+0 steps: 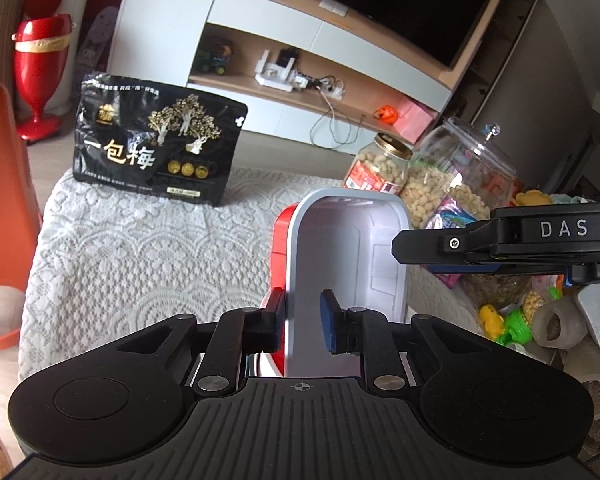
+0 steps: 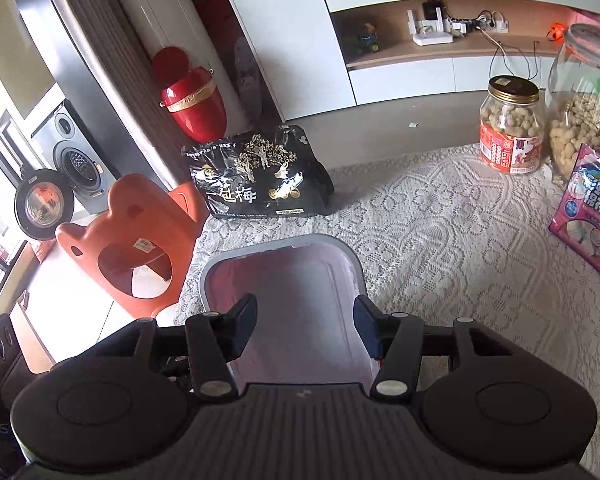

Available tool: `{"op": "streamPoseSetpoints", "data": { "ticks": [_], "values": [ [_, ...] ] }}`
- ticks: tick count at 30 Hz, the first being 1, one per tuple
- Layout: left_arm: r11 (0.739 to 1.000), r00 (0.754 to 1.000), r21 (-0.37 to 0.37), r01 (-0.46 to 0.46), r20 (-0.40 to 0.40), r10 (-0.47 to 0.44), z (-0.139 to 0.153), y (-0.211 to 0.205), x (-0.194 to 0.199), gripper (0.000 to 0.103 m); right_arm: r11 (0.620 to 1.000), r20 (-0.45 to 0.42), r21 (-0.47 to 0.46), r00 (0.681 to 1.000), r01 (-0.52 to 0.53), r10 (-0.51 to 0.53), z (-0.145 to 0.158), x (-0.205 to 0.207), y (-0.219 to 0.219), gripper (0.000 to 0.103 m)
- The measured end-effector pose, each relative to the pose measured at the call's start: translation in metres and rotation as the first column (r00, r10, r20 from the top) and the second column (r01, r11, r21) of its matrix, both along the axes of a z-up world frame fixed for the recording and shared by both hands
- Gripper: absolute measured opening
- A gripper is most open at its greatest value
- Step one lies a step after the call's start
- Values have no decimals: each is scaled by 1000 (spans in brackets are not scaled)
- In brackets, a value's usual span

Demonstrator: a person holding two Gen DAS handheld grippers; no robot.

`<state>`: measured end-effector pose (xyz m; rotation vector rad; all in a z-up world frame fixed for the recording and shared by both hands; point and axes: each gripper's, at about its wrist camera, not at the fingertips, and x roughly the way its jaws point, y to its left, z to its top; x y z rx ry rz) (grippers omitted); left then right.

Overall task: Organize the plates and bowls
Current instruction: 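Lower the tray into the white bowl on the stack with the right gripper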

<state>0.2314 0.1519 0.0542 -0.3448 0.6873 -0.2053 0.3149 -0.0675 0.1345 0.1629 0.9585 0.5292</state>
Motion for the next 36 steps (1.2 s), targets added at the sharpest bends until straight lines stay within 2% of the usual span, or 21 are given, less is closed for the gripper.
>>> {"op": "streamPoseSetpoints", "data": {
  "ticks": [2,5,10,12,15,18,22,24,27,31,34,36],
  "values": [
    [1000,1000,-18,1,-7,-1,-2,2,0,21,1000,-7,-7,1000,-3,3,-5,-1,1,54],
    [1000,1000,-8,8,-6,-8,-3,0,-1,21,999,-7,-24,1000,-23,23,-11,-5,3,54],
    [996,999,85,33,23,-35,0,-15,-9,21,997,35,-41,997,-68,70,-10,-16,4,54],
    [994,997,101,47,50,-52,2,-20,-12,21,996,43,-33,996,-82,84,-9,-19,3,54],
    [996,993,38,79,87,-82,3,-17,-16,21,995,52,-26,994,-93,95,-7,-24,1,54],
    [993,989,-33,110,101,-106,0,-12,-16,21,997,102,-43,992,-70,74,-2,-28,-3,54],
    [997,995,-22,77,69,-75,-4,-11,-12,21,997,239,-78,971,6,13,5,-34,-10,65],
    [999,998,-17,48,50,-47,-6,-7,-10,21,991,271,-130,962,30,6,7,-33,-9,66],
    [1000,999,-10,6,45,-6,-3,1,-8,21,981,270,-192,963,30,24,8,-31,-10,66],
    [998,996,-31,-56,66,58,6,17,-9,21,973,259,-225,966,43,17,10,-28,-12,66],
    [994,992,-16,-111,62,112,6,23,-8,21,982,237,-186,972,42,3,10,-23,-13,66],
    [994,992,-14,-113,50,113,3,23,-6,21,988,209,-141,977,65,-34,7,-17,-13,66]
  ]
}}
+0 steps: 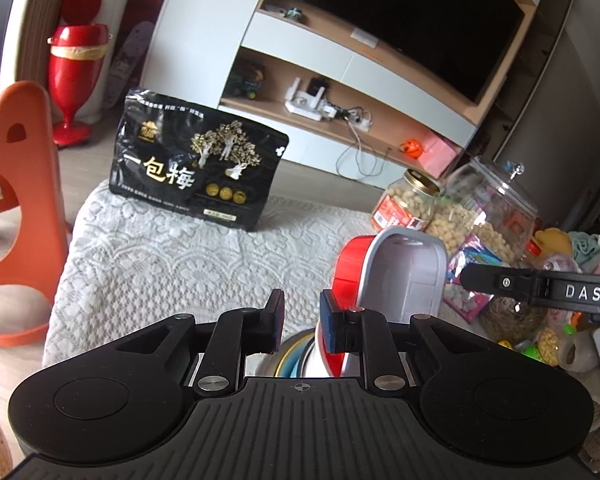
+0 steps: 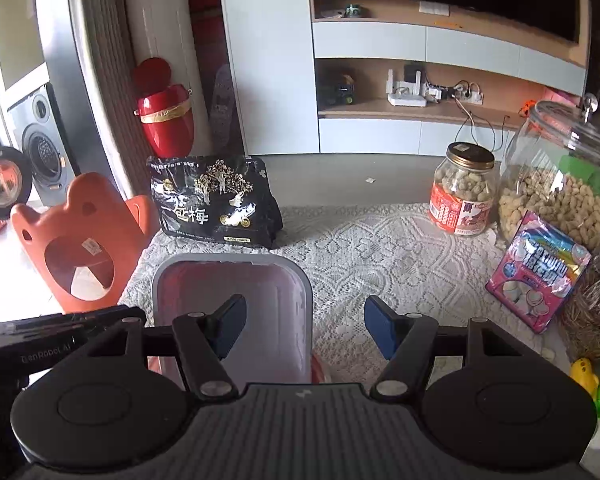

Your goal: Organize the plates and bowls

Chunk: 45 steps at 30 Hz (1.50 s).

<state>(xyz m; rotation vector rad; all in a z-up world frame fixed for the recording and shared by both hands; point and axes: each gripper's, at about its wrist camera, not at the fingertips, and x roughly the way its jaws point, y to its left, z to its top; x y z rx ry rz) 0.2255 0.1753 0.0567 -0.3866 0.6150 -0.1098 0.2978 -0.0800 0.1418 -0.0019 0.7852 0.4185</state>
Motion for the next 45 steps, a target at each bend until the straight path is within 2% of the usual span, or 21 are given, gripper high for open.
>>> {"op": "streamPoseSetpoints", "data": {
  "ticks": [4,7,13,16,18,21,23,25,30,32,34,36,39,45],
  "values": [
    [999,999,11,31,-25,-31,-5,-6,2,21,996,-92,72,994,59,-53,-15,19,3,66],
    [999,999,31,40,-20,-40,-6,-10,1,21,993,-123,94,991,65,-53,-26,29,6,65],
    [999,999,42,32,-30,-31,-8,-11,2,21,997,-138,21,988,75,-72,-49,27,3,64],
    [998,999,59,24,-39,-22,-10,-12,3,21,998,-132,-40,990,49,-54,-59,16,-1,59],
    [998,999,58,21,-40,-18,-10,-12,2,21,999,-154,-43,987,32,-39,-64,9,-6,58],
    [999,999,28,35,-3,-35,-4,-10,-5,21,1000,-235,12,972,20,-16,-70,1,-16,55],
    [999,999,34,42,14,-43,0,-11,-9,21,998,-293,67,956,5,15,-74,-3,-19,47],
    [998,999,56,38,10,-38,-1,-12,-12,21,994,-314,105,948,-12,44,-74,-10,-18,47],
    [991,997,129,40,-67,-32,-18,-19,-10,21,995,-199,30,975,-99,103,-63,-33,-2,47],
    [990,996,129,51,-80,-41,-23,-19,-9,22,990,-158,-15,978,-140,136,-60,-42,2,47],
    [989,996,139,56,-83,-45,-25,-20,-9,22,986,-152,-36,976,-164,156,-61,-46,4,47],
    [985,996,163,59,-77,-47,-26,-23,-11,23,986,-150,-66,978,-153,142,-65,-46,2,47],
    [979,995,192,69,-80,-54,-28,-28,-12,23,984,-101,-125,988,-127,114,-68,-45,-3,47],
    [981,995,183,65,-82,-50,-26,-27,-14,23,992,-113,-27,986,-127,123,-64,-50,-23,47]
  ]
}}
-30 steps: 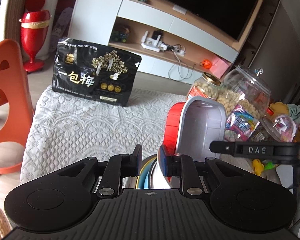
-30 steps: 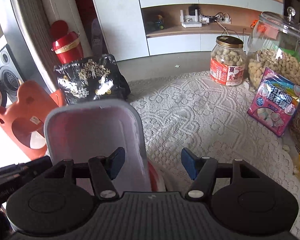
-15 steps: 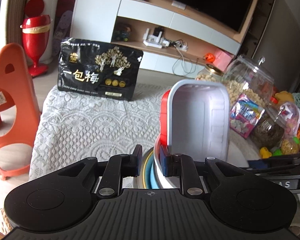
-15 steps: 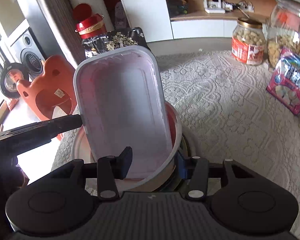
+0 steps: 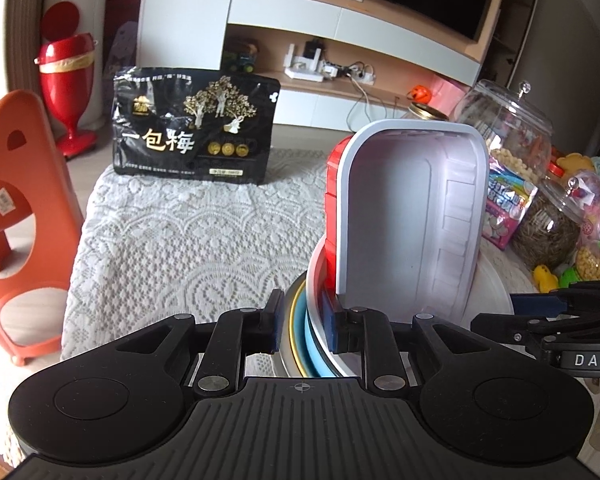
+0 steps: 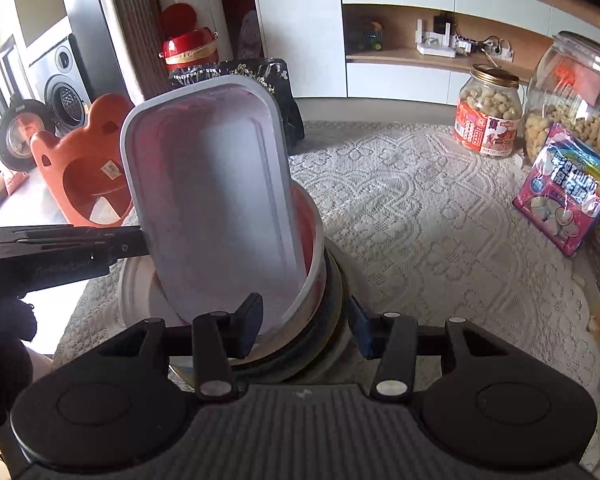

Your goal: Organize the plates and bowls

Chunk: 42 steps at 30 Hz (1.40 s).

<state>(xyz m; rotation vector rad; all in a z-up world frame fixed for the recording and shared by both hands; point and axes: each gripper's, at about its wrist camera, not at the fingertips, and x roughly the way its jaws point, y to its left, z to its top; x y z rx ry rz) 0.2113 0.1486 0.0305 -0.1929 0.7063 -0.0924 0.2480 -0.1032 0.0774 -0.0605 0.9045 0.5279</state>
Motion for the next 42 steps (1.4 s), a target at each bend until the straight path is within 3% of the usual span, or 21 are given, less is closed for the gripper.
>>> {"op": "streamPoseSetpoints", "data": {
  "ticks": [5,8,12,17,21,26,28,32,42],
  "values": [
    [1000,999,23,-21,48,20,9,-3,-21,23,999,69,43,997,25,-28,9,-15,-12,49],
    [997,994,61,-55,100,49,19,-12,-49,23,994,96,105,994,43,-53,15,-31,-26,58],
    [996,990,49,-78,120,72,22,-31,-90,23,982,132,187,989,41,-66,15,-63,-46,62],
    [992,983,54,-115,151,106,7,-75,-136,23,956,80,288,993,58,-84,-12,-103,-70,66],
    [988,958,1,-156,243,151,-19,-101,-177,17,968,101,224,985,114,-139,-42,-134,-84,66],
    [997,959,15,-81,274,73,-25,-123,-196,16,974,174,203,975,102,-139,-49,-160,-93,66],
    [994,953,58,-89,295,68,-26,-132,-204,16,973,208,212,968,94,-139,-45,-166,-95,66],
    [981,951,132,-141,294,97,-28,-143,-210,16,980,272,188,955,67,-118,-39,-178,-88,66],
    [983,965,122,-134,243,102,-35,-138,-208,16,985,279,168,956,49,-95,-41,-181,-81,66]
  ]
}}
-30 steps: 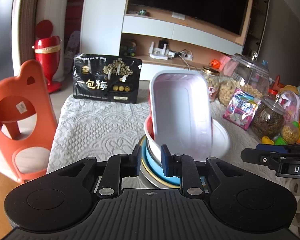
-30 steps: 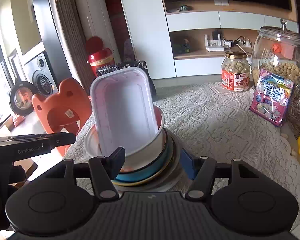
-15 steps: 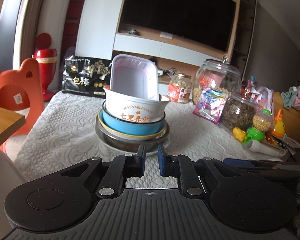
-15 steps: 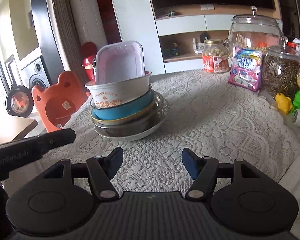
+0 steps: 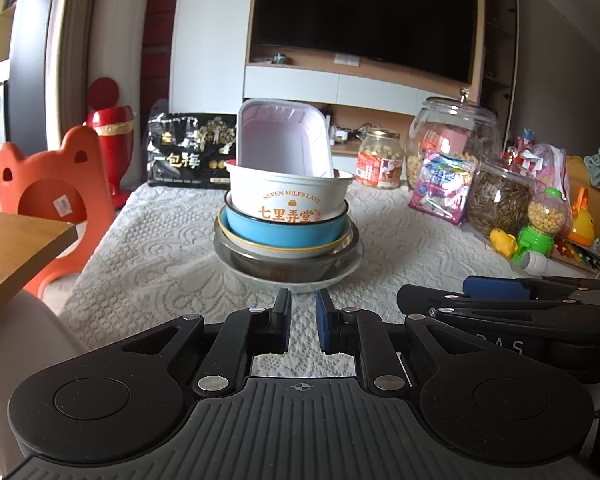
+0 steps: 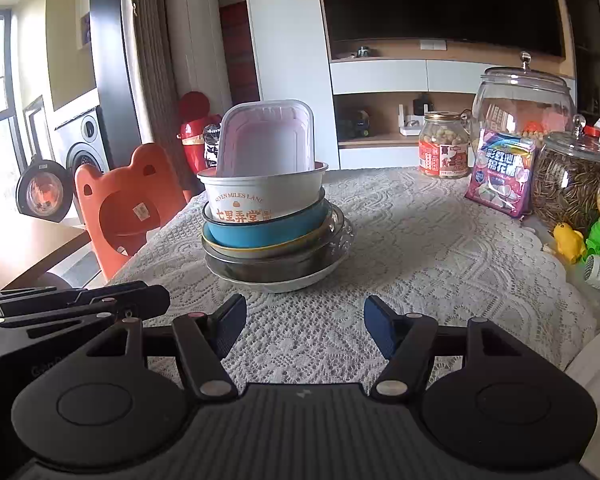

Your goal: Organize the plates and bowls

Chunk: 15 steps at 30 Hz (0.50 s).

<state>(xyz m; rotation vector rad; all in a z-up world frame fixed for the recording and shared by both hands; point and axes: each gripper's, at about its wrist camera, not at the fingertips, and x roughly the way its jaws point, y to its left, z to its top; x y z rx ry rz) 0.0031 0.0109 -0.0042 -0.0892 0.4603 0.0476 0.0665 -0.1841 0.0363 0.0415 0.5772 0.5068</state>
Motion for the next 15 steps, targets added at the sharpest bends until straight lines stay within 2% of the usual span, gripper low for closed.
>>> {"op": "streamPoseSetpoints", "data": {
  "ticks": [15],
  "values": [
    [1000,999,5,-7,-37,7,-4,0,3,16,1000,-14,-14,1000,-15,15,-3,0,3,66]
  ]
}}
